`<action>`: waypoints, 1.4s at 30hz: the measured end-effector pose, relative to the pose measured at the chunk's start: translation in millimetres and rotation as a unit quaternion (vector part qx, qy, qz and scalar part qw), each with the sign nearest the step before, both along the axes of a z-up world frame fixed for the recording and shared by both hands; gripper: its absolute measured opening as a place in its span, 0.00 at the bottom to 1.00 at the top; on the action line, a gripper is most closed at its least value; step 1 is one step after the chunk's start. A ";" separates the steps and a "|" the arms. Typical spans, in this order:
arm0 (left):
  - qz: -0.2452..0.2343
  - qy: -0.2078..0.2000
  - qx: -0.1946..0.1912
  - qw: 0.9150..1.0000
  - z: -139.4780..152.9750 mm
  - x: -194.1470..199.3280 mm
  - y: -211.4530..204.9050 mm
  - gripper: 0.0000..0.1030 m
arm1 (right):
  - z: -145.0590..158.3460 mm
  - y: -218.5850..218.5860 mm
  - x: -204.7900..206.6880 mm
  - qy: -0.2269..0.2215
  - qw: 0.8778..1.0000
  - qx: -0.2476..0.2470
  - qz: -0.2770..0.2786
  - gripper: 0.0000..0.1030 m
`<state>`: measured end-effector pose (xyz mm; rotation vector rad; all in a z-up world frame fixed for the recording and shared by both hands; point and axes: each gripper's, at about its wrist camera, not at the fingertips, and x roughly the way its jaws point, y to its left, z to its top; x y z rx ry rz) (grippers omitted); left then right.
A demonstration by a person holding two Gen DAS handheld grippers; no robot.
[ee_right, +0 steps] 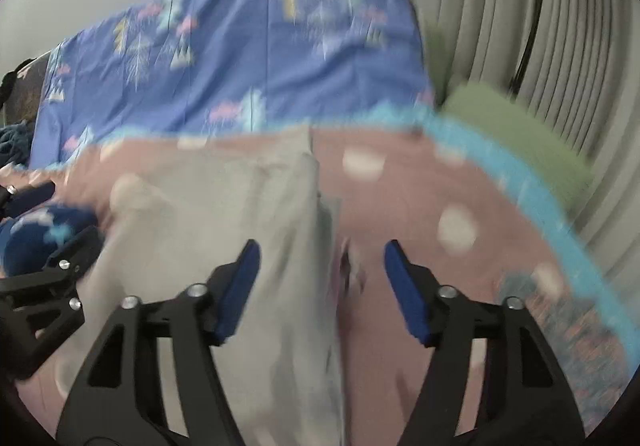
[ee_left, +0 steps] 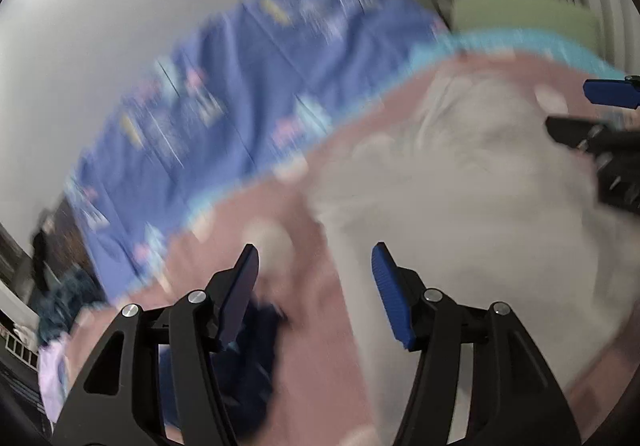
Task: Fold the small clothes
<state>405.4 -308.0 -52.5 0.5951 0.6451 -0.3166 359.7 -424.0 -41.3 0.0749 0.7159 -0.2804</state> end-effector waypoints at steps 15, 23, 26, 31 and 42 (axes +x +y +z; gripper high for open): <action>-0.017 -0.053 -0.070 0.996 -5.1 -131.2 53.4 0.80 | -38.6 8.4 -160.4 -0.041 0.992 0.112 -0.030 0.80; -0.047 -0.065 -0.146 0.986 41.4 -259.3 91.0 0.96 | 13.8 40.0 -308.2 -0.157 0.984 -0.034 -0.077 0.97; -0.052 -0.080 -0.165 0.982 60.0 -299.0 101.9 0.99 | 30.7 47.5 -347.1 -0.162 0.984 -0.032 -0.074 0.98; -0.051 -0.082 -0.193 0.976 84.8 -347.9 119.9 0.99 | 46.7 61.8 -395.7 -0.154 0.986 -0.011 -0.067 0.98; -0.048 -0.101 -0.205 0.972 102.0 -417.5 149.5 0.99 | 69.3 104.4 -457.3 -0.164 0.985 -0.016 -0.048 0.98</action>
